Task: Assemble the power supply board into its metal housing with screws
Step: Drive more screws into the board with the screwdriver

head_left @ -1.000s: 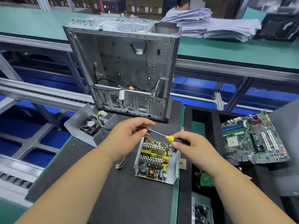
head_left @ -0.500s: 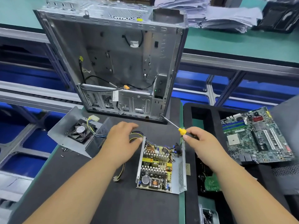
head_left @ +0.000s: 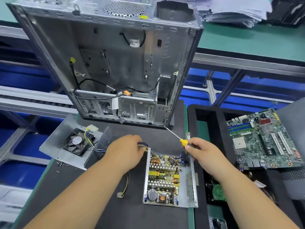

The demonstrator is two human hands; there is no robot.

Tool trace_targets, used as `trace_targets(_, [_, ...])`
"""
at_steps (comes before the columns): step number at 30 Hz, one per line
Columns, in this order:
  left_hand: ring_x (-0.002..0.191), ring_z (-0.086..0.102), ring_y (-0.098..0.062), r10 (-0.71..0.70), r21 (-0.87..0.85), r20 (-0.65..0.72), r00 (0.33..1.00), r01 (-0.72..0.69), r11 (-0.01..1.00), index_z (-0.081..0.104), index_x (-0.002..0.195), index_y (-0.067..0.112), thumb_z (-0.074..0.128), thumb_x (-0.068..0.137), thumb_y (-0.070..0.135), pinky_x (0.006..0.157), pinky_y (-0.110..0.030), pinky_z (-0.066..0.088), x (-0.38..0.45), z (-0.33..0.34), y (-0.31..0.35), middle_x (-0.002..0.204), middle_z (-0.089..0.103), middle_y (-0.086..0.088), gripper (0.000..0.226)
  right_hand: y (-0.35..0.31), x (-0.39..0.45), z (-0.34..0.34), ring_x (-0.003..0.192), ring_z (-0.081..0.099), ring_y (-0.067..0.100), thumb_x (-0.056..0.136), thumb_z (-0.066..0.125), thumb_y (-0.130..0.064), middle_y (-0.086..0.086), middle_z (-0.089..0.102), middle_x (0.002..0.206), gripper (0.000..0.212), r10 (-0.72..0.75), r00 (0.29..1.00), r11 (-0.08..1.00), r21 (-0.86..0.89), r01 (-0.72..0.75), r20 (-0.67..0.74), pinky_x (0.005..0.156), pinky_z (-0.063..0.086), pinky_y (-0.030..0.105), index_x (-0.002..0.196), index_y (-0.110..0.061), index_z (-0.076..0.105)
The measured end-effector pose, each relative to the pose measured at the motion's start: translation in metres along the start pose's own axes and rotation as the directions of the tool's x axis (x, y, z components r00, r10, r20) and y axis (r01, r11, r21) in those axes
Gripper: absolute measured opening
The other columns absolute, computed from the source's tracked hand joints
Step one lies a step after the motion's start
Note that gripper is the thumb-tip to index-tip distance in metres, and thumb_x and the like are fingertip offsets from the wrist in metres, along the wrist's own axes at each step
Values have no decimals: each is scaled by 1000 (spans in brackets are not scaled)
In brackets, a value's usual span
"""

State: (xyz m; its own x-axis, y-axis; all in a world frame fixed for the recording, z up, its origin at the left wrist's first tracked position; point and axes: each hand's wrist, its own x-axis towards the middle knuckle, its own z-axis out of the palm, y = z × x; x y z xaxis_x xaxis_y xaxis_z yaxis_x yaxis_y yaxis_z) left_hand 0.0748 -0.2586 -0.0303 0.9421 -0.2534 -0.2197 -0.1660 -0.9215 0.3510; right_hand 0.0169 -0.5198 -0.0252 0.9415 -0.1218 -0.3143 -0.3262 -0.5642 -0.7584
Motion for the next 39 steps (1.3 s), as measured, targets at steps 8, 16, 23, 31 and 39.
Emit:
trace_targets(8, [116,53,-20,40,4,-46,998,-40,999,57,126,32,54,94,37,99,-36,42,3,-1,1,124,56,5,32,-1,-1,2,66,50,10,94,60,-38,-11,54,69,12,24,1000,1000,-14,-24,-16,65,41,29,84,-37,64])
trace_targets(16, [115,50,-20,49,-64,-205,978,-63,996,56,128,29,62,90,36,104,-40,39,-12,-8,2,126,52,5,39,-4,-6,3,65,47,12,96,58,-34,-5,54,72,15,14,1000,1000,7,-14,-28,62,38,29,84,-27,66])
trace_targets(23, [122,45,-24,-30,-53,-340,940,13,999,54,131,22,70,84,33,107,-39,35,-35,-6,-2,126,49,0,51,8,-15,0,59,40,14,95,58,-31,-5,47,64,23,38,997,999,2,-38,-67,58,33,30,76,-20,61])
trace_targets(31, [89,59,-10,-60,-253,-159,985,18,967,58,98,35,67,84,36,89,-37,50,-73,19,25,96,54,13,17,35,-52,-2,64,52,16,97,53,-36,-3,55,64,23,80,990,995,68,-72,-117,58,36,28,83,-23,65])
trace_targets(39, [113,57,-25,-309,-3,-18,951,309,951,54,122,25,57,90,47,85,-32,45,-94,41,31,122,60,-3,39,54,-107,26,63,50,18,99,51,-30,-2,54,67,23,38,994,989,146,-22,-105,60,35,30,79,-22,58])
